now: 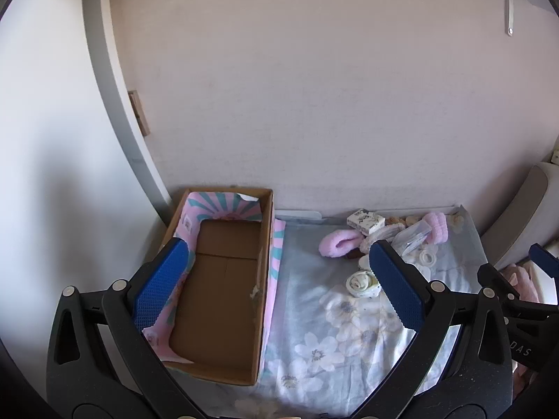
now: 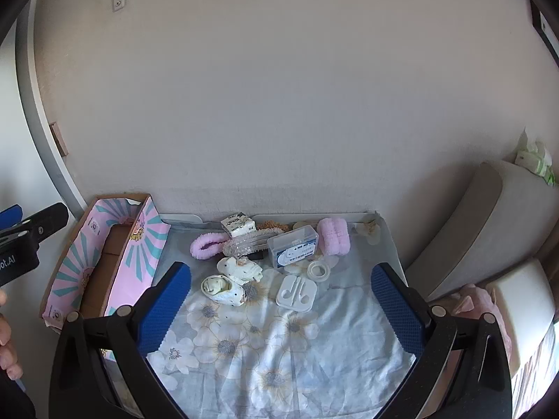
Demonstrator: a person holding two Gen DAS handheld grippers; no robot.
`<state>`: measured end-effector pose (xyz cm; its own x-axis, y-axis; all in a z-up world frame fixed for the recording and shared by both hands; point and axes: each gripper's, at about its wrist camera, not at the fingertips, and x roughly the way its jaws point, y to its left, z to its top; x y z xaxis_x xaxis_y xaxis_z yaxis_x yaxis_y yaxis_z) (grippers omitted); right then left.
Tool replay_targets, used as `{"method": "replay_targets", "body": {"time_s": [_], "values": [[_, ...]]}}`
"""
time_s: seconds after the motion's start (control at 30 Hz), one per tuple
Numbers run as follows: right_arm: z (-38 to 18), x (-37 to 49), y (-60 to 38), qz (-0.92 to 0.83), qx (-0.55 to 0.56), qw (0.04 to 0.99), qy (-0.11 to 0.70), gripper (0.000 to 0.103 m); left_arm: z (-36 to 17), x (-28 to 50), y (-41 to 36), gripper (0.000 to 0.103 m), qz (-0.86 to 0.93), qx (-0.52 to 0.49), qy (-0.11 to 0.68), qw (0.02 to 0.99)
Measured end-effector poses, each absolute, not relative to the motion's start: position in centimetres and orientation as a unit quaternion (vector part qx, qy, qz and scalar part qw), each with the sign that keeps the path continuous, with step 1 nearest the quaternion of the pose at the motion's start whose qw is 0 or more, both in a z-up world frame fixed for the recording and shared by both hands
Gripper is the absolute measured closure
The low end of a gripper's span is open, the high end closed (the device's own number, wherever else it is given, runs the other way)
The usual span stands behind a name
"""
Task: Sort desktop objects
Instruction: 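Move both tools toward the items on the bed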
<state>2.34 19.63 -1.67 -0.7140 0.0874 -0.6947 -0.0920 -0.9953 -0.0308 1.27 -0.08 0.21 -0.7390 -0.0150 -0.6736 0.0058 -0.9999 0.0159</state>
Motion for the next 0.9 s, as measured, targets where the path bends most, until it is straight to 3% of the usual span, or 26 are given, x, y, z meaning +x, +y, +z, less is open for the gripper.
{"method": "replay_targets", "body": {"time_s": [0.9], "values": [[-2.8, 1.9, 20.1, 0.923, -0.381, 0.056, 0.013, 0.000, -1.8, -0.8, 0.9, 0.000, -0.923, 0.384, -0.003, -0.019]]}}
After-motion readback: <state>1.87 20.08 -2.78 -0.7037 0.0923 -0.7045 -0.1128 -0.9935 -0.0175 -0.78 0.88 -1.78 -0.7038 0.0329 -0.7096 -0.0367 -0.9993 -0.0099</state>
